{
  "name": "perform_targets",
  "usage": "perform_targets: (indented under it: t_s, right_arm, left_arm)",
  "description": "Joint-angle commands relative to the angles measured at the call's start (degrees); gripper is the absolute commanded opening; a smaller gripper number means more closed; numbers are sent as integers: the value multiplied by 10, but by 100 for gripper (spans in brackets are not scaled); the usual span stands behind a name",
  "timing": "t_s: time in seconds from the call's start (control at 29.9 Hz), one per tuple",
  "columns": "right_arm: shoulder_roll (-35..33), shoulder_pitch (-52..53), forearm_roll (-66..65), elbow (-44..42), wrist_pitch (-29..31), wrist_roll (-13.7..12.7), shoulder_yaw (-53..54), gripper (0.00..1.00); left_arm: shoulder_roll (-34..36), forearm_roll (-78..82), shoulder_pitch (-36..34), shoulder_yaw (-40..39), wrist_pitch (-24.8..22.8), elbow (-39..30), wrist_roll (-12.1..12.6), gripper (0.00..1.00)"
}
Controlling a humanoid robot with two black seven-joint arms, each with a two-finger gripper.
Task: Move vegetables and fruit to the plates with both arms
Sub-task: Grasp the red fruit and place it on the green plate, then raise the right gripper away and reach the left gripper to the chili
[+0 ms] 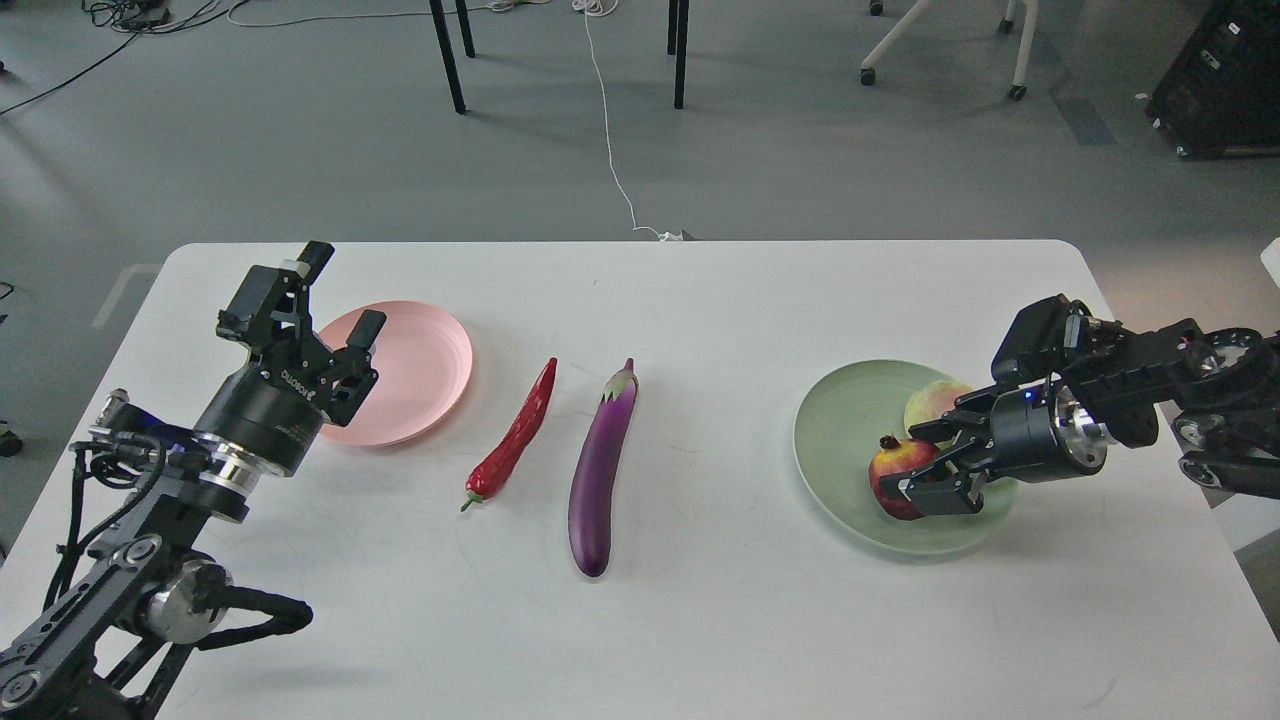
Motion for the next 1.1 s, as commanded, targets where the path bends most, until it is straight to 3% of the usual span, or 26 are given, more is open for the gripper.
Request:
perform_targets:
  t_s: [0.0,0.17,0.3,0.6,0.84,0.94,1.07]
  right_arm:
    - [-1,-2,2,1,-1,0,7,94]
    - [-28,3,27,6,-2,0,109,96]
    - [-44,-30,176,9,2,0,228,97]
    - [-25,-266,654,4,5,0,517,97]
    - [-19,-421,835,-30,86,0,700,98]
    - [-25,-455,836,-39,99,0,720,98]
    - [-45,-465,837,-39,98,0,722,98]
  left_arm:
    - [1,0,-3,-2,0,0,0,98]
    - [41,0,-16,1,-1,0,4,98]
    - [82,4,-34,2,-1,0,-1,98]
    - [151,74,-62,23,-2,-53,-3,98]
    - [153,328,-87,80,-5,-91,-4,98]
    - [184,466,-169,166,-15,-92,10,98]
    - [229,548,-320,323,-65,-78,51,98]
